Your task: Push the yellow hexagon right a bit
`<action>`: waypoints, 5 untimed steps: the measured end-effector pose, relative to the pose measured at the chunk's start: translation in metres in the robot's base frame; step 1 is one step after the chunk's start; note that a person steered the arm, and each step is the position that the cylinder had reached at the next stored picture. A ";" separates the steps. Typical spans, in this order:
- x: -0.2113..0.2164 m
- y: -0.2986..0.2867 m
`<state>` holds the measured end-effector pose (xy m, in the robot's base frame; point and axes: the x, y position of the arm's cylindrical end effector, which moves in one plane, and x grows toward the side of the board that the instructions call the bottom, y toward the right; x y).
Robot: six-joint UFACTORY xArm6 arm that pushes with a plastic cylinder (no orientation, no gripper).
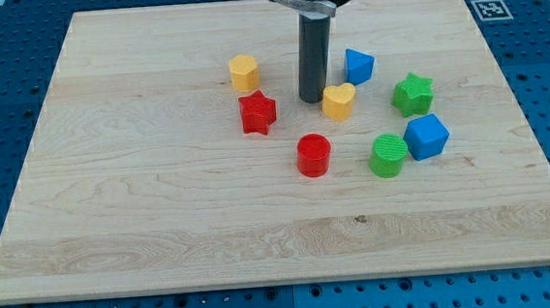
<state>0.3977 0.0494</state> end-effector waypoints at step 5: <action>-0.079 -0.071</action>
<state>0.3186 -0.0217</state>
